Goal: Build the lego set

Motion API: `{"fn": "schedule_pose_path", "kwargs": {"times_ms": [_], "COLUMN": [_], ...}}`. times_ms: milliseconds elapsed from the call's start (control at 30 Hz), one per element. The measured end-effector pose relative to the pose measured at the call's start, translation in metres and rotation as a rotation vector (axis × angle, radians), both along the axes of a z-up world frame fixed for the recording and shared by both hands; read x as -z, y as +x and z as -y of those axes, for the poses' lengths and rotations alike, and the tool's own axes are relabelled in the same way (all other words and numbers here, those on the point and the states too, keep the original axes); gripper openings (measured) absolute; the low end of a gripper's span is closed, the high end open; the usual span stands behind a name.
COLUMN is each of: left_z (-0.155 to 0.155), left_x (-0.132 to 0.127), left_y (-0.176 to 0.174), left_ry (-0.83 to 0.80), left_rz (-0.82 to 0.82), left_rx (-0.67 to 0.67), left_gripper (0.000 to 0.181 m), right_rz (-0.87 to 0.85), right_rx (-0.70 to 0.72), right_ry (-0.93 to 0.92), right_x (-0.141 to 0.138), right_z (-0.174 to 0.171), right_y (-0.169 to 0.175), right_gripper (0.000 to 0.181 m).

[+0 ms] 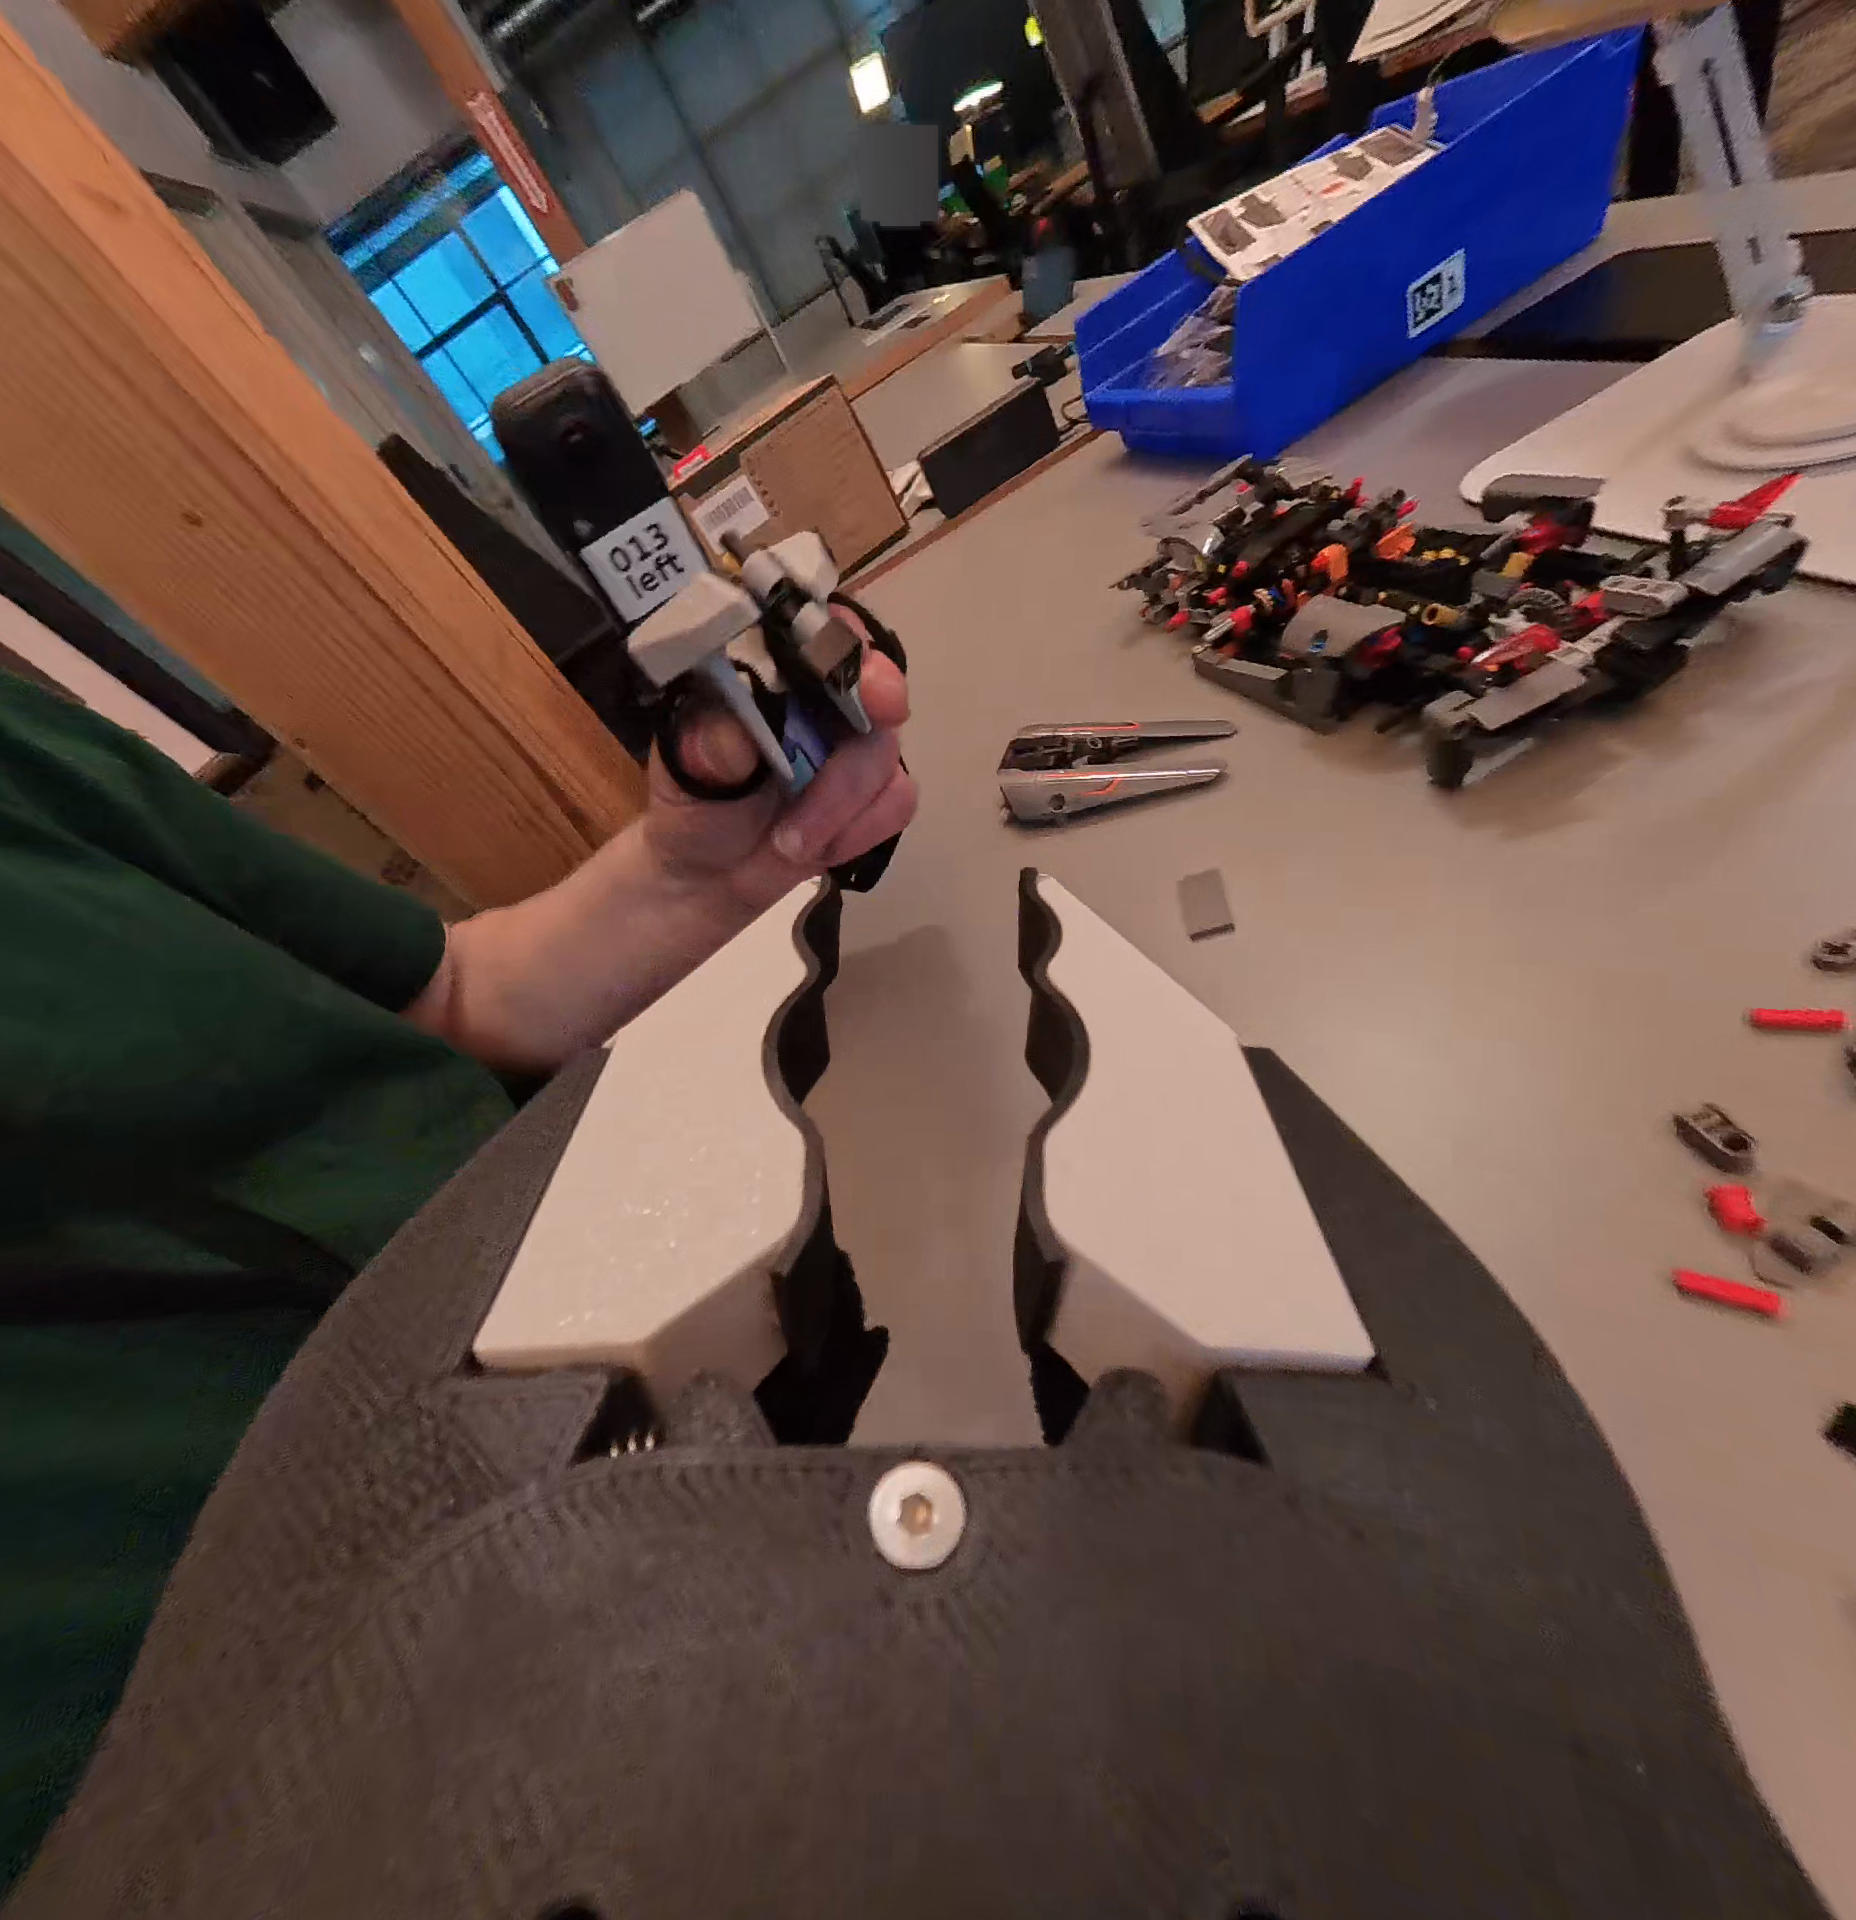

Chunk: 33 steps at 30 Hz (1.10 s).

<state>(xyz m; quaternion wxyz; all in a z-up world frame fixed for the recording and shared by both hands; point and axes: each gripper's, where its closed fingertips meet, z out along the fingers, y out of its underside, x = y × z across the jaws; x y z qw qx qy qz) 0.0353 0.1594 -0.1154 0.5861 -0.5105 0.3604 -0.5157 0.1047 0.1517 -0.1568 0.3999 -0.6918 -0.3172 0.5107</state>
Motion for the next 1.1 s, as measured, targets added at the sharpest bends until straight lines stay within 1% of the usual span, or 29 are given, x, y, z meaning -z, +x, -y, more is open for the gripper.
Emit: {"fn": "schedule_pose_path", "kwargs": {"times_ms": [100,167,233,300,400,500,567,667,733,833,967,1033,1100], "left_z": [-0.012,-0.018,-0.018,-0.02,-0.019,-0.02,-0.016,-0.015,-0.016,-0.019,-0.029,-0.031,-0.033], "left_x": [-0.002,0.0,0.004,0.012,0.031,0.053,0.059,0.068,0.074,0.077,0.071,0.07,0.069], "left_y": [-0.01,-0.013,-0.012,-0.009,-0.003,0.002,0.007,0.012,0.013,0.01,0.001,-0.003,-0.005], "left_ry": [-0.141,-0.175,-0.172,-0.132,0.01,0.121,0.149,0.153,0.158,0.168,0.131,0.123,0.118], "left_rz": [0.122,0.149,0.132,0.046,-0.178,-0.37,-0.402,-0.422,-0.443,-0.461,-0.412,-0.404,-0.401], "left_rx": [0.05,0.051,0.049,0.017,-0.053,-0.091,-0.067,-0.062,-0.068,-0.08,-0.113,-0.126,-0.138], "left_gripper": [0.008,0.007,0.008,0.008,0.008,0.008,0.008,0.008,0.008,0.008,0.008,0.008,0.008], "right_rz": [-0.006,0.015,0.05,0.121,0.389,0.584,0.676,0.793,0.819,0.789,0.723,0.734,0.778], "right_rx": [0.014,0.02,0.019,0.021,0.019,-0.073,-0.135,-0.22,-0.25,-0.263,-0.228,-0.214,-0.186], "right_ry": [-0.007,-0.016,-0.002,0.047,0.158,0.264,0.321,0.396,0.428,0.427,0.345,0.319,0.31], "right_x": [0.004,0.012,0.019,0.027,0.06,0.089,0.105,0.123,0.126,0.123,0.116,0.121,0.131], "right_z": [0.004,0.005,0.006,0.006,0.001,0.005,0.004,0.003,0.002,0.002,-0.002,-0.005,-0.011], "right_y": [0.008,0.011,0.013,0.014,0.018,0.014,0.01,0.003,-0.003,-0.017,-0.045,-0.055,-0.058], "right_gripper": [0.032,0.033,0.034,0.03,0.033,0.033,0.035,0.033,0.029,0.029,0.027,0.024,0.016]}}
